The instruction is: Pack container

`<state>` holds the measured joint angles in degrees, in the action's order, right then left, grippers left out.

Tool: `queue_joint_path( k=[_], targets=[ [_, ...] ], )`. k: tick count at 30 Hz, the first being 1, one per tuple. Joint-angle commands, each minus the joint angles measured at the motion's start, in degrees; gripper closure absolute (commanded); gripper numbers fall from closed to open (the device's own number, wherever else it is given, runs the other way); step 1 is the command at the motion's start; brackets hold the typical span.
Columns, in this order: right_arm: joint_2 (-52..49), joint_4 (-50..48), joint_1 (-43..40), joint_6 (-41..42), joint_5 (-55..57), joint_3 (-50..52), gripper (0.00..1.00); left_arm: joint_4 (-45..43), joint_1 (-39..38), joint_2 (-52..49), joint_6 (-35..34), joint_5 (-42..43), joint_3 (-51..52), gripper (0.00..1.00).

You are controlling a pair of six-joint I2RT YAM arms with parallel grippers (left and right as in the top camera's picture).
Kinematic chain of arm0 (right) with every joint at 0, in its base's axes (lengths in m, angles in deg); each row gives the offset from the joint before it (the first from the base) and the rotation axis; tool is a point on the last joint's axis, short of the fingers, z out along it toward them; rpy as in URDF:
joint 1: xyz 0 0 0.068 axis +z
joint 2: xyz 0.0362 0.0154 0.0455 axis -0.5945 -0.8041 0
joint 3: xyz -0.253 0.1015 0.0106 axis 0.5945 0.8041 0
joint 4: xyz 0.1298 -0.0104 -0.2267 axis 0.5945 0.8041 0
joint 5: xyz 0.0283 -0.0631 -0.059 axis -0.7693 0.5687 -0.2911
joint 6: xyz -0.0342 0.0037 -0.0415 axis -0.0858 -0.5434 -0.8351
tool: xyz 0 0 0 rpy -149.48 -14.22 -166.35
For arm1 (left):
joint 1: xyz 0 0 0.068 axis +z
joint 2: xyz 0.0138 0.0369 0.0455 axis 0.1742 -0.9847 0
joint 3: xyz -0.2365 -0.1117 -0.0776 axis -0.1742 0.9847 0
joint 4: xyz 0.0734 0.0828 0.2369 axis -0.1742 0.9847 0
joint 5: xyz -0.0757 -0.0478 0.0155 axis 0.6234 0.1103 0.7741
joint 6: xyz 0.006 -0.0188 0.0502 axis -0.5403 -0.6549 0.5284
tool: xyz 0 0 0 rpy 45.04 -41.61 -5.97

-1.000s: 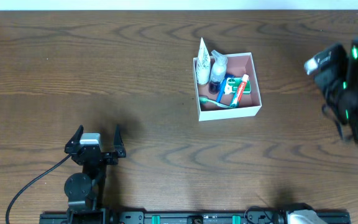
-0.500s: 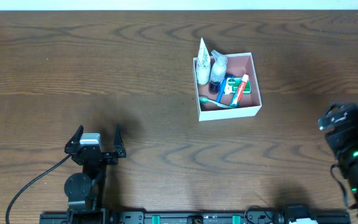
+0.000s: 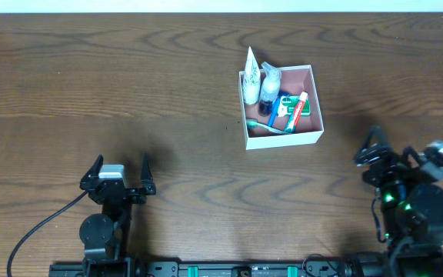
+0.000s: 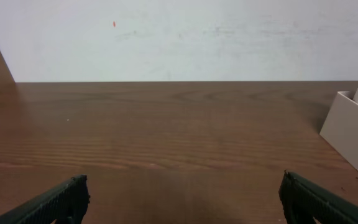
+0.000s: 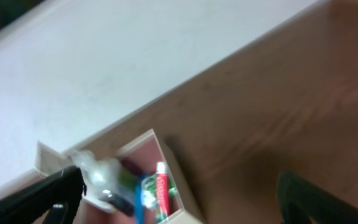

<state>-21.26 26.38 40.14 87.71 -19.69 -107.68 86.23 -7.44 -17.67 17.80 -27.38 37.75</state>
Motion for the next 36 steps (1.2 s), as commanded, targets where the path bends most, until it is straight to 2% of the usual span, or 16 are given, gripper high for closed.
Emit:
queue_joint_path(
  k=[1,3,7,17,36],
  targets=[
    [3.87,-5.73,-0.68,-18.25,-7.41,6.93,0.01,1.7,0.35,0.35,0.96,1.05,1.07,0.02],
    [6.19,-9.2,-0.61,-20.87,-8.07,10.93,0.01,1.7,0.35,0.35,0.94,1.05,1.07,0.02],
    [10.43,-13.07,-0.59,-20.68,-8.09,16.92,0.01,1.7,0.35,0.35,0.94,1.05,1.07,0.02],
    [17.11,-16.72,-0.61,-20.13,-6.8,25.24,0.01,1.7,0.35,0.35,0.94,1.05,1.07,0.02],
    [23.28,-18.21,-0.55,-28.3,-7.08,31.91,0.01,1.7,0.35,0.35,0.94,1.05,1.07,0.02]
  ],
)
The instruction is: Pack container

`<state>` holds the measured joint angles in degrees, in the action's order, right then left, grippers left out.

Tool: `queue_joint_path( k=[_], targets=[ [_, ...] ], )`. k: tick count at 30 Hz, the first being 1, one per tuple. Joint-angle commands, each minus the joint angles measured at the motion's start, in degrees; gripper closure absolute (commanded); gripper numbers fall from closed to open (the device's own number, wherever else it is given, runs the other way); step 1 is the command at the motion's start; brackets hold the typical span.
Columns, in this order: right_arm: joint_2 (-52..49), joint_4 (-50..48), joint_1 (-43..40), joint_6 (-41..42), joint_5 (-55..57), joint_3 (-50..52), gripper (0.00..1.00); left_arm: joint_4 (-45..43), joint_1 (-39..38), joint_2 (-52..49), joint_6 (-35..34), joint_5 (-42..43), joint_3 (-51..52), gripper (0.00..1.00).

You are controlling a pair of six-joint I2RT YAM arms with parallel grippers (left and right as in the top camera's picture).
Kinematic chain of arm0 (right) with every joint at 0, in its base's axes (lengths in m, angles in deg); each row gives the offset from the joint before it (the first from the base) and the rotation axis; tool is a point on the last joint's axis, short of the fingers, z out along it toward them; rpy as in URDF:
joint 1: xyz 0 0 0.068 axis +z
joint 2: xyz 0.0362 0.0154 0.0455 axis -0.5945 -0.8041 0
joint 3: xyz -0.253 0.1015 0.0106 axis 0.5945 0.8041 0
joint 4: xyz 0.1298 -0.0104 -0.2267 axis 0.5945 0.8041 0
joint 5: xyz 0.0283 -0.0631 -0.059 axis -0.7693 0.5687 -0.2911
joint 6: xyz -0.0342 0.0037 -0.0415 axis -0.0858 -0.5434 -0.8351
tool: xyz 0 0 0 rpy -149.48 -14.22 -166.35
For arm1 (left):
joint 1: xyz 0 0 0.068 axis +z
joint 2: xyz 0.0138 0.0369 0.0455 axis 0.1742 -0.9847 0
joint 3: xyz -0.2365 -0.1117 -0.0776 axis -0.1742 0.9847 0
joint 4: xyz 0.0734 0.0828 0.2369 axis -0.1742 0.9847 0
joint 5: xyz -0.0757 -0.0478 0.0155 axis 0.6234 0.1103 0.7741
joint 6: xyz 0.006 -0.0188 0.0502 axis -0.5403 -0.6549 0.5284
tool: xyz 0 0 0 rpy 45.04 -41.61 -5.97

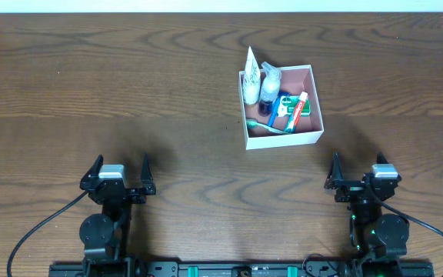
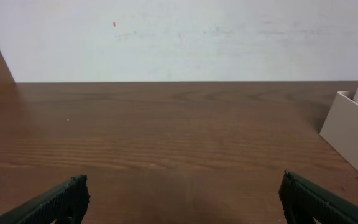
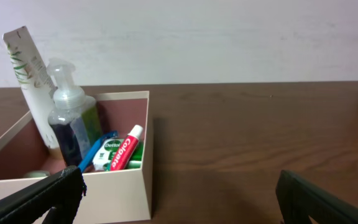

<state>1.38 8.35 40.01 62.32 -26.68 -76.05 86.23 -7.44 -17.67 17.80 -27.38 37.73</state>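
Observation:
A white open box (image 1: 282, 137) with a pinkish inside stands right of the table's middle. It holds a white tube (image 1: 250, 75), a clear pump bottle (image 1: 268, 85), a blue toothbrush (image 1: 272, 114), a green soap pack and a red toothpaste tube (image 1: 299, 106). In the right wrist view the box (image 3: 104, 196) sits at the left with the toothpaste tube (image 3: 122, 154) lying in it. My left gripper (image 1: 118, 179) rests open near the front left edge, far from the box. Open and empty, my right gripper (image 1: 361, 178) rests at the front right, below the box.
A white wall (image 2: 179, 37) runs along the table's far edge. The box's corner (image 2: 352, 134) shows at the right of the left wrist view.
My right arm has moved from a raised, turned pose at the far right down to its rest at the front right, its camera now level and facing the box. The left arm has not moved.

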Motion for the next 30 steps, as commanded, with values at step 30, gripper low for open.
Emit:
queue_joint_path(
  k=[30],
  targets=[
    [0.63,0.57,-0.15,-9.44,-3.41,0.28,0.01,1.7,0.35,0.35,0.94,1.05,1.09,0.02]
  ],
)
